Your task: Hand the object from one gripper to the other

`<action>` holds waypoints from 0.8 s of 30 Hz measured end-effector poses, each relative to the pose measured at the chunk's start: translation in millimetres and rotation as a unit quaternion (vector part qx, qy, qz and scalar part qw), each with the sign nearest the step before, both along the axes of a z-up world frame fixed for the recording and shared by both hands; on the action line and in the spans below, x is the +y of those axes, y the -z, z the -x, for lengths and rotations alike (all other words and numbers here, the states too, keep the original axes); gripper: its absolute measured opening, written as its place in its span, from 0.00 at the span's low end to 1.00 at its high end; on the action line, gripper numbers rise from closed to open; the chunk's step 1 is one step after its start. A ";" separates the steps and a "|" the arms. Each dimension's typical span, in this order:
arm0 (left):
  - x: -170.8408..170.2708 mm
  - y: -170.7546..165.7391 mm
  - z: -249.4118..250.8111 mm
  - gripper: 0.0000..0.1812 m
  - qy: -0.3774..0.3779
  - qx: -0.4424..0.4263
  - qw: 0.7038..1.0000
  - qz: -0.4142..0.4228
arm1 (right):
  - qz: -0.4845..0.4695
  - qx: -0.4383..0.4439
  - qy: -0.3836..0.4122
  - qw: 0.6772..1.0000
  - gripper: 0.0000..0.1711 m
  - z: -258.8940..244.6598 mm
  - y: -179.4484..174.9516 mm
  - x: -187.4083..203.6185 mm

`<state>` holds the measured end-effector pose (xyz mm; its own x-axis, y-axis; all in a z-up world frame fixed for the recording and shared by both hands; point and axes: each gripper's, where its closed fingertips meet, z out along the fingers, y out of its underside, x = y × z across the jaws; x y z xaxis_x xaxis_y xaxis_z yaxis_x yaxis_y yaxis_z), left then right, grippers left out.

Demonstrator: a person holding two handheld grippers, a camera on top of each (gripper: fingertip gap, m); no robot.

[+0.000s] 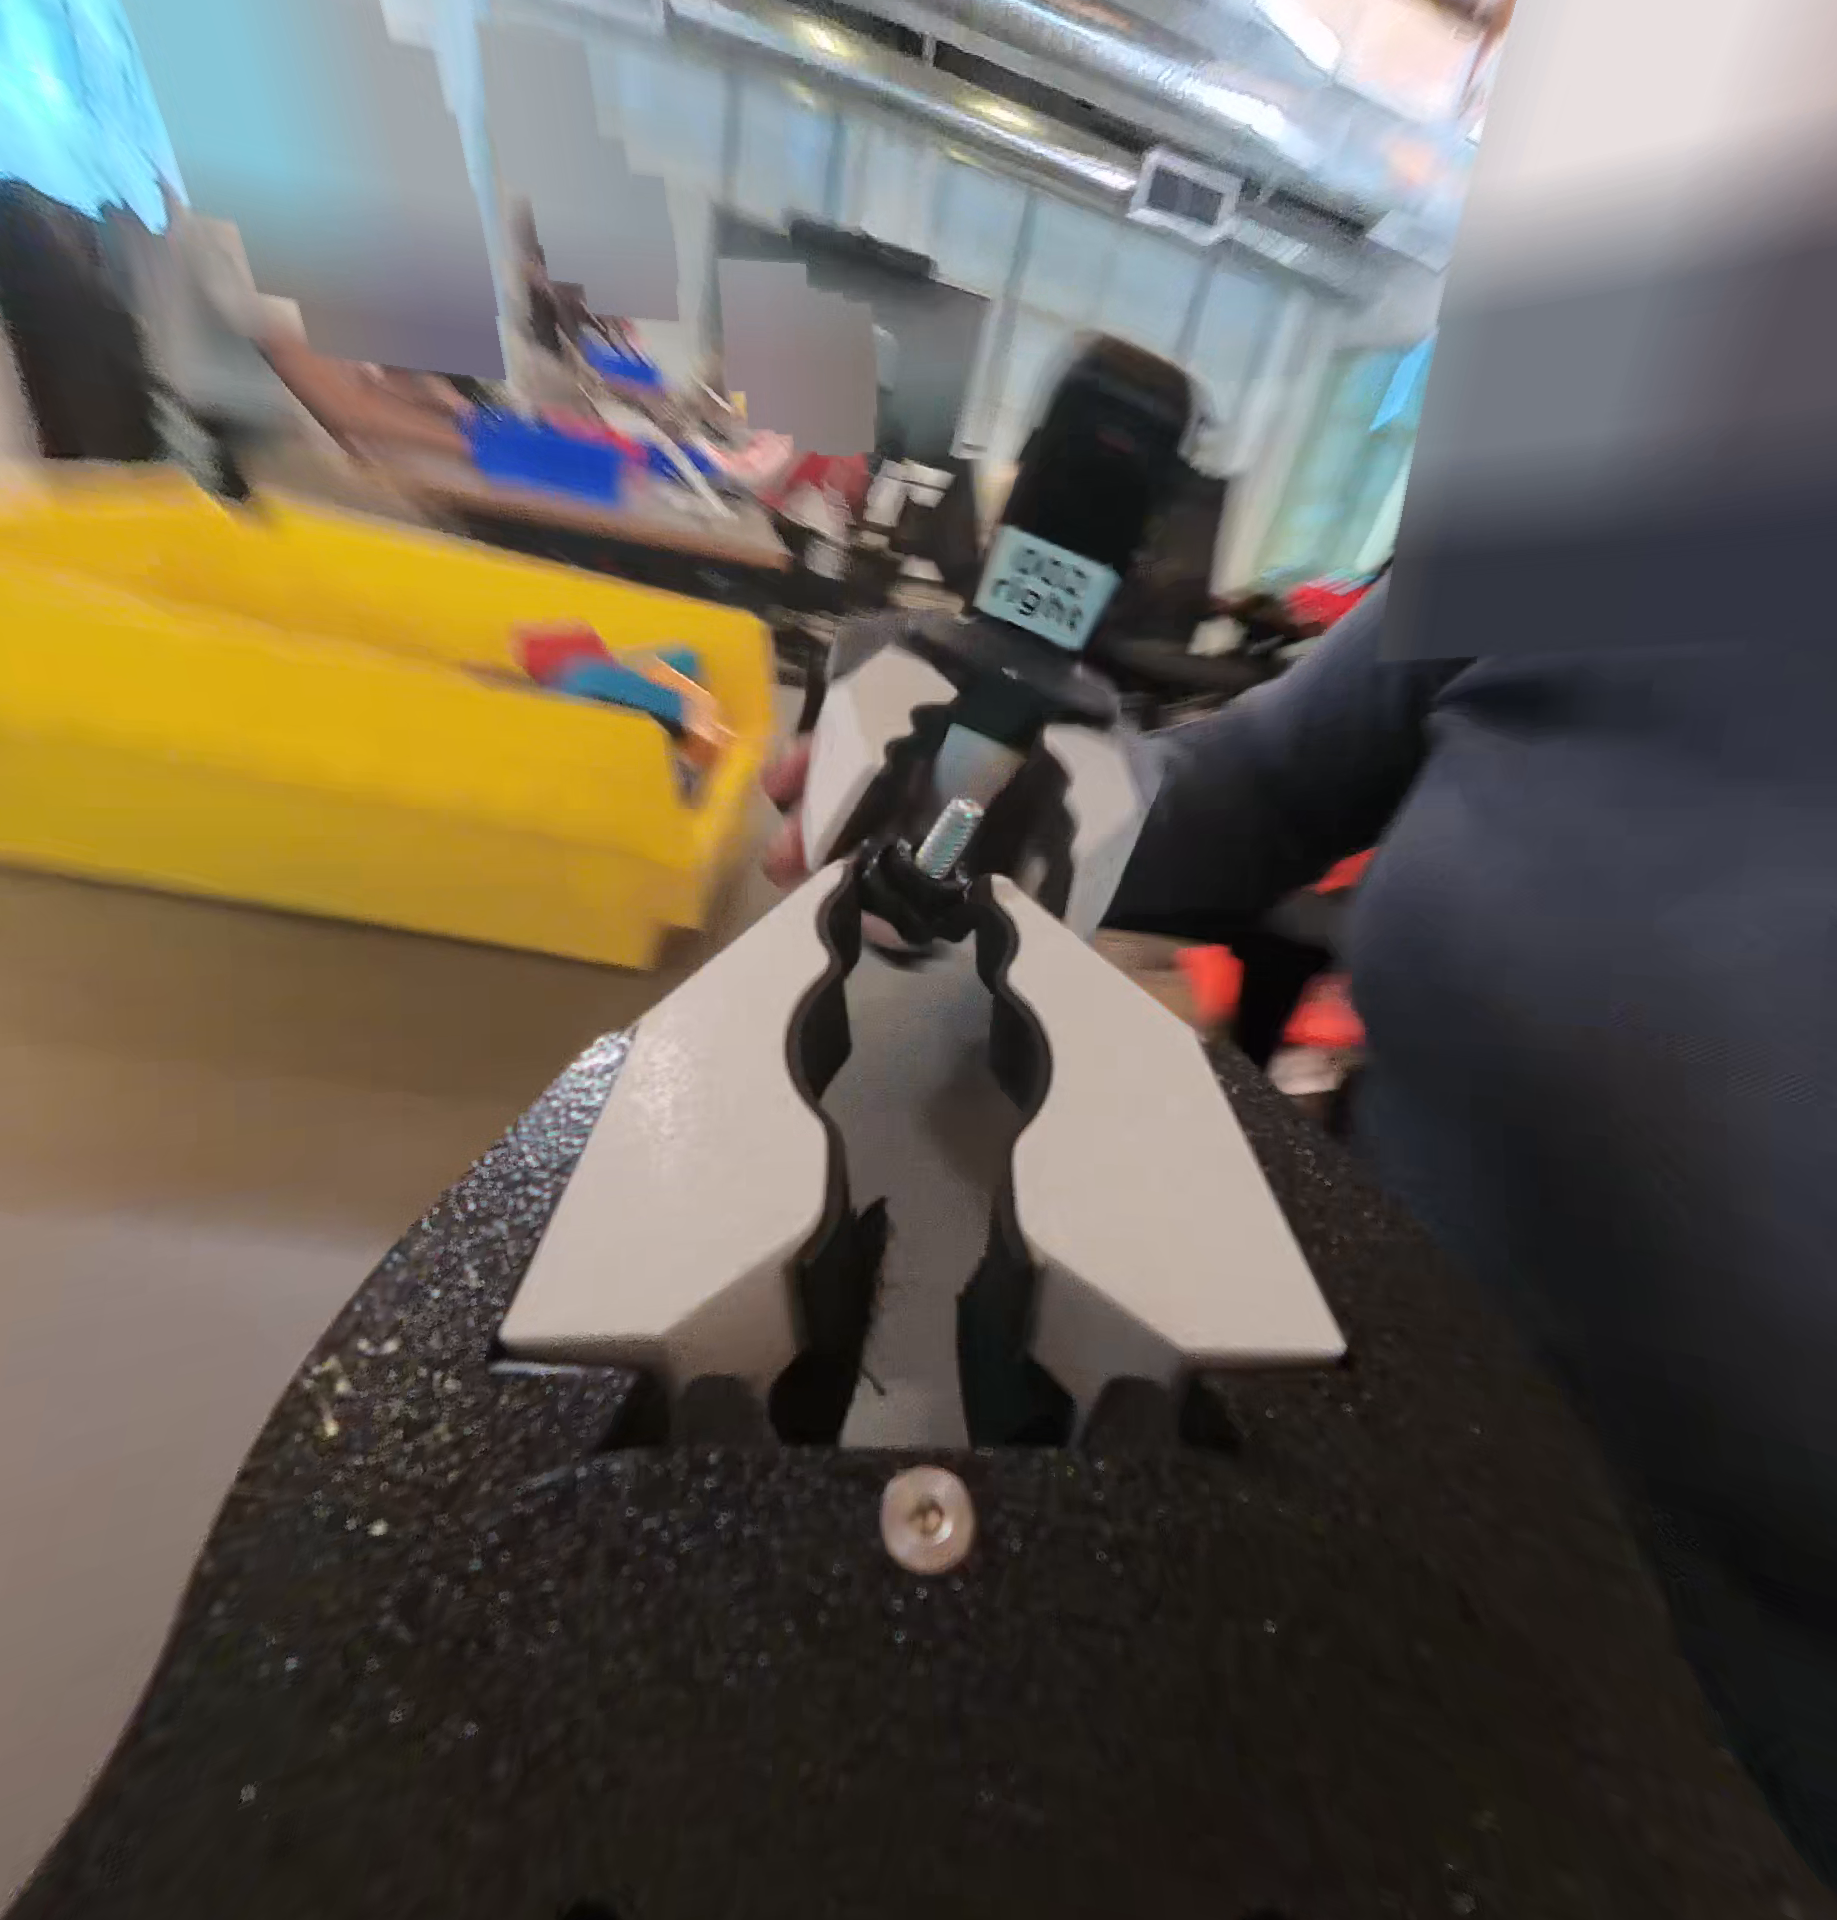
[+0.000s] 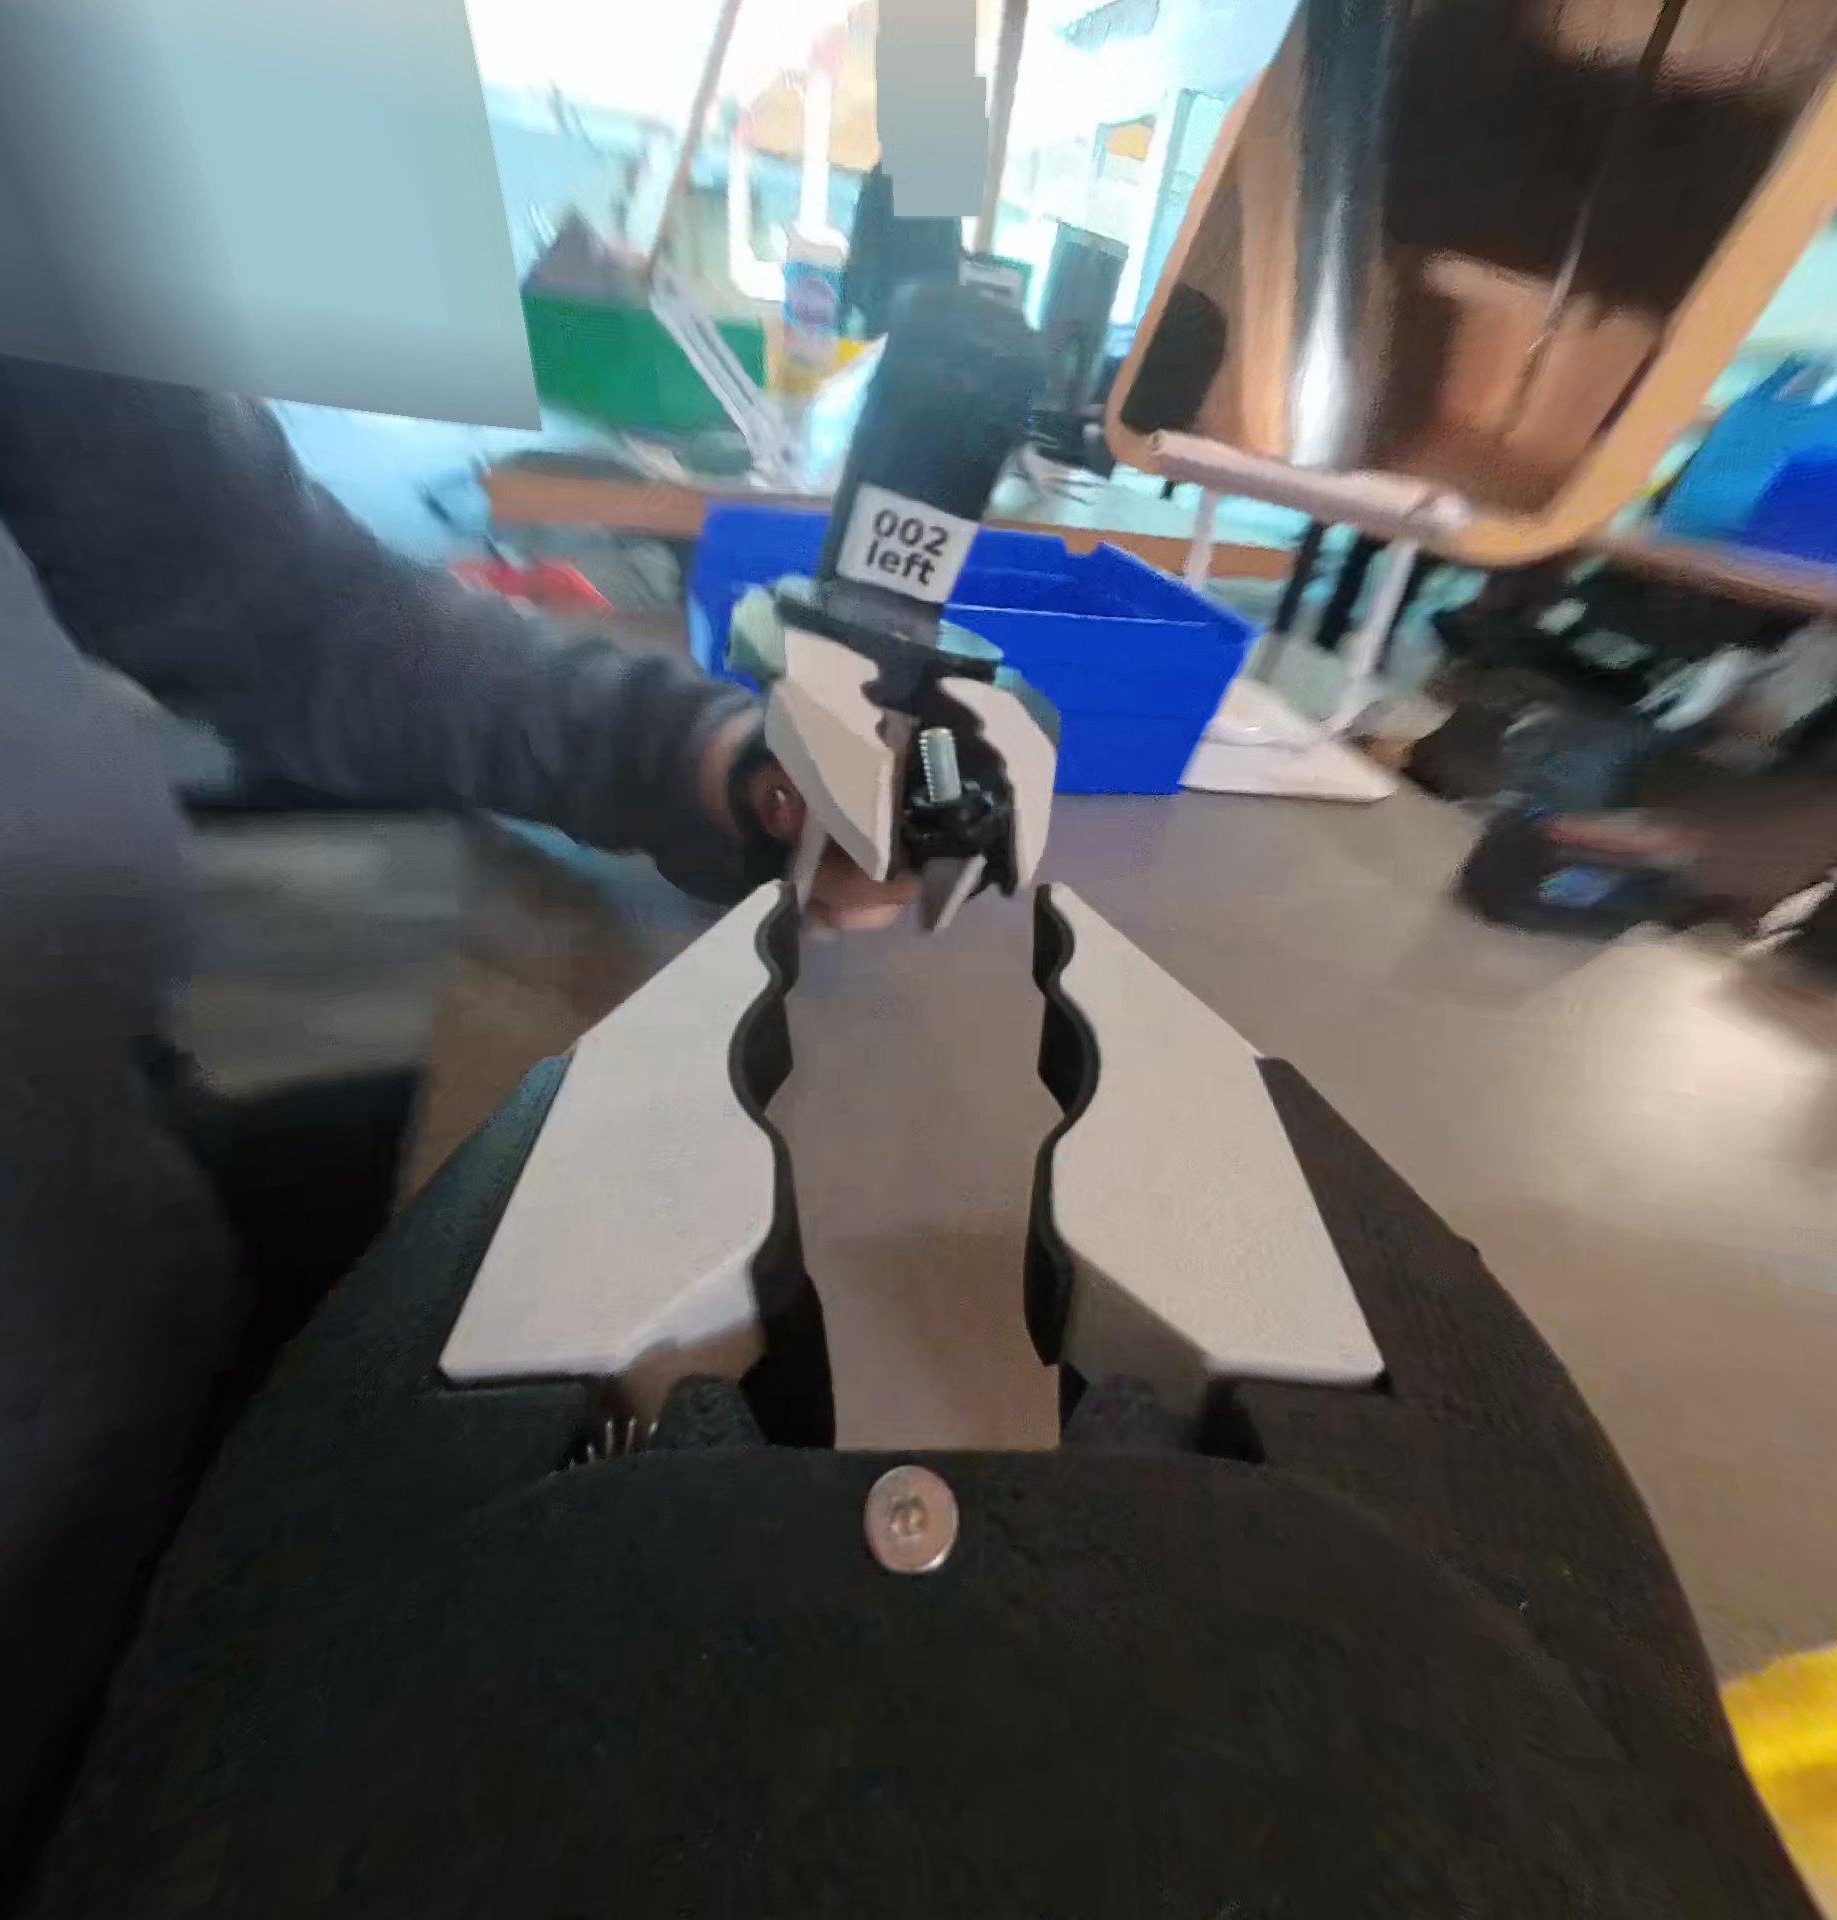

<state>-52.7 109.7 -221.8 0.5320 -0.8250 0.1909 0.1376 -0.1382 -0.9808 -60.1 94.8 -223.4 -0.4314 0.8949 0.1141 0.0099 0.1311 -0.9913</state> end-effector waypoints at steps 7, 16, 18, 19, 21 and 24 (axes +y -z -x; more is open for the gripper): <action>5.5 10.4 0.0 0.11 -0.121 0.260 0.936 -0.204 | 0.326 -0.154 -0.101 0.927 0.30 4.7 5.3 -6.7; 5.0 6.2 -9.2 0.09 -0.150 0.310 0.905 -0.249 | 0.302 -0.136 -0.107 0.937 0.14 3.5 -0.9 -13.0; 9.6 4.8 -2.2 0.15 -0.176 0.292 0.911 -0.231 | 0.243 -0.105 -0.073 0.962 0.13 2.7 -10.8 -7.2; 12.9 5.1 3.5 0.18 -0.191 0.289 0.910 -0.226 | 0.205 -0.085 -0.048 0.974 0.13 0.9 -19.9 -1.1; 15.7 3.7 12.8 0.14 -0.212 0.272 0.912 -0.221 | 0.106 -0.046 0.025 0.993 0.13 -4.3 -39.5 21.3; 21.1 5.6 28.6 0.13 -0.253 0.245 0.911 -0.213 | -0.068 -0.028 0.207 0.976 0.13 -20.7 -66.1 94.2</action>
<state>-81.3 130.8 -227.4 0.7996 -0.3948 -0.4526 -0.3913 0.2291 -0.8913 -39.3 189.0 -157.4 -0.0453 0.9722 0.2299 0.1441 0.2341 -0.9615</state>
